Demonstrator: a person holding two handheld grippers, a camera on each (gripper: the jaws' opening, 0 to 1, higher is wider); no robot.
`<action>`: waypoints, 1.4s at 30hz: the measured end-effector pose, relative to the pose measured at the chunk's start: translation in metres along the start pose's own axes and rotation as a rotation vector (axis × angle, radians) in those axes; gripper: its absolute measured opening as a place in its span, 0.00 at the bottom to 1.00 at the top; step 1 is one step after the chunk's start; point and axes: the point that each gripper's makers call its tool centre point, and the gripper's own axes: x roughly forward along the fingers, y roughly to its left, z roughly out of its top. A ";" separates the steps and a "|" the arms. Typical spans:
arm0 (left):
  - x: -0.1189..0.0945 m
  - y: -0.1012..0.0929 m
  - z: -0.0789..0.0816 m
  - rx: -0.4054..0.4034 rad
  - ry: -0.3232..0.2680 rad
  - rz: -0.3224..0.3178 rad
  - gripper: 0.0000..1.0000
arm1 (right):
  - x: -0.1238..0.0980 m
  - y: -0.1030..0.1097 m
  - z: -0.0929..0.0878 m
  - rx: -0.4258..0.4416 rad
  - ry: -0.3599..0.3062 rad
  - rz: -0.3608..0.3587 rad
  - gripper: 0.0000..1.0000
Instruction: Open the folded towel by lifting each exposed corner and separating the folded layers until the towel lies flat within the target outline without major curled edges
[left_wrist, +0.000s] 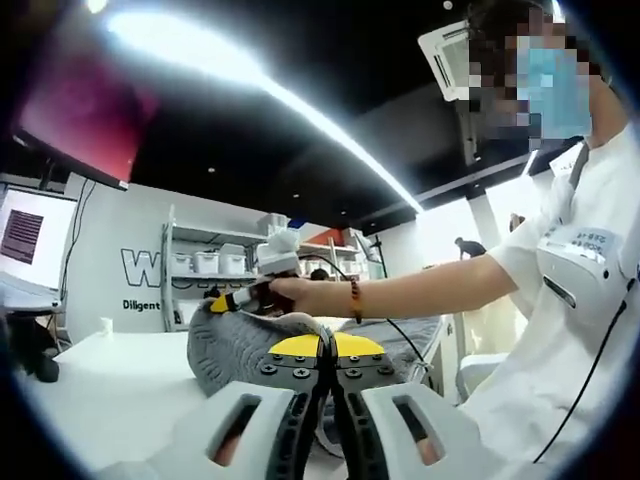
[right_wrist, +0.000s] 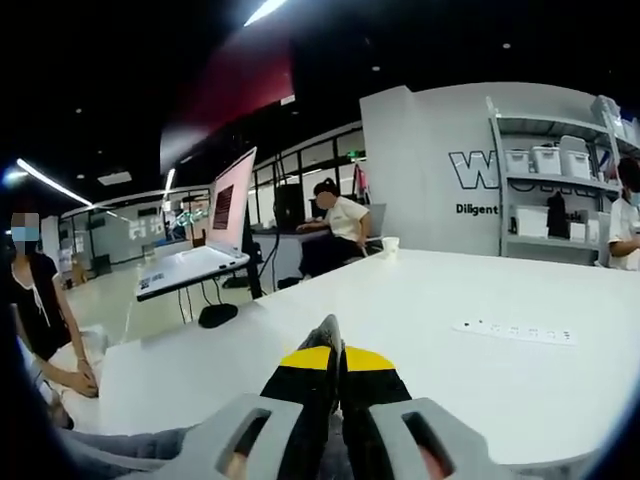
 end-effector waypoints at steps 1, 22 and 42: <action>0.000 0.000 0.000 -0.001 0.002 0.001 0.00 | 0.001 0.000 -0.001 0.000 0.003 0.000 0.00; -0.005 0.005 -0.010 0.022 0.019 -0.006 0.00 | 0.010 0.000 -0.019 0.014 0.027 -0.005 0.00; -0.008 0.000 -0.028 0.059 0.061 -0.051 0.01 | 0.020 0.004 -0.039 0.034 0.060 0.005 0.00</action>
